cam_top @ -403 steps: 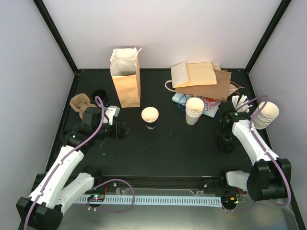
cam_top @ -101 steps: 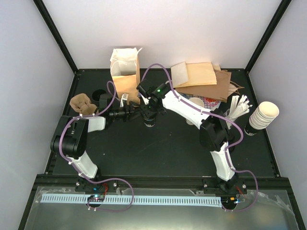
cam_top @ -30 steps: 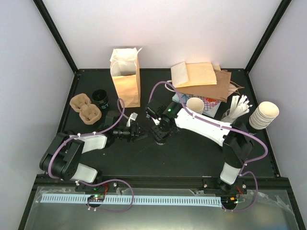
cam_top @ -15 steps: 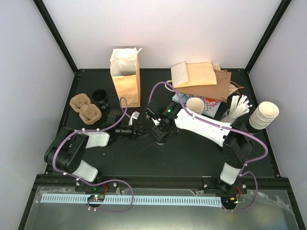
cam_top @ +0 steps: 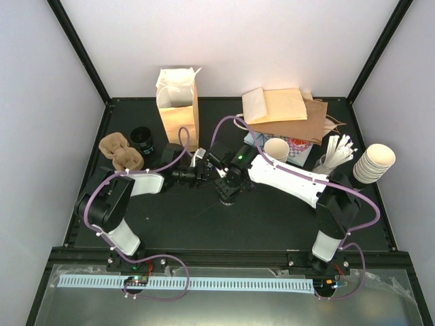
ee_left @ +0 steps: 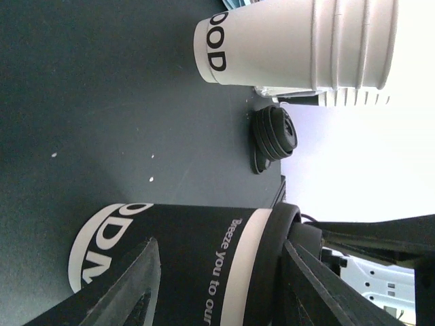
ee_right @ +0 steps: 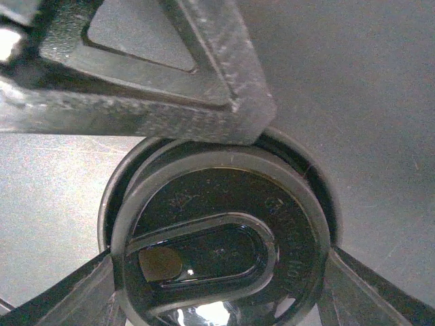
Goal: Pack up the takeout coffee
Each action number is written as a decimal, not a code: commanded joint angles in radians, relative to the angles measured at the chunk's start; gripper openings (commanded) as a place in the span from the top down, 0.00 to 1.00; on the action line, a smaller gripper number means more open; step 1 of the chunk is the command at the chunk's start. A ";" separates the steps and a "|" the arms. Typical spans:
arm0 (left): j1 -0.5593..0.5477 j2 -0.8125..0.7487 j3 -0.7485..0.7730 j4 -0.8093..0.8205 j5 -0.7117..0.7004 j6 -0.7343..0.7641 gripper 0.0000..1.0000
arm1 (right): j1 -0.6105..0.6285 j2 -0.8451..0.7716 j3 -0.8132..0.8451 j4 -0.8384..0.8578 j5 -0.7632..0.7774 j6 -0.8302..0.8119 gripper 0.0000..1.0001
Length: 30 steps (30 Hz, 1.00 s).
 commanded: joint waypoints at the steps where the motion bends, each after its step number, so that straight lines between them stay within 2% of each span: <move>1: -0.029 0.032 0.069 -0.162 -0.066 0.097 0.49 | 0.024 0.093 -0.091 -0.103 -0.105 -0.026 0.35; 9: -0.065 0.054 0.105 -0.267 -0.091 0.165 0.48 | 0.025 0.098 -0.092 -0.086 -0.100 -0.017 0.34; 17: -0.075 0.082 0.037 -0.206 -0.092 0.158 0.48 | 0.023 0.102 -0.104 -0.073 -0.101 -0.009 0.35; 22: -0.062 -0.001 -0.032 -0.122 -0.101 0.119 0.47 | 0.006 0.093 -0.108 -0.071 -0.098 0.004 0.35; 30: -0.061 -0.107 -0.107 -0.144 -0.094 0.113 0.44 | -0.004 0.089 -0.109 -0.069 -0.096 0.011 0.35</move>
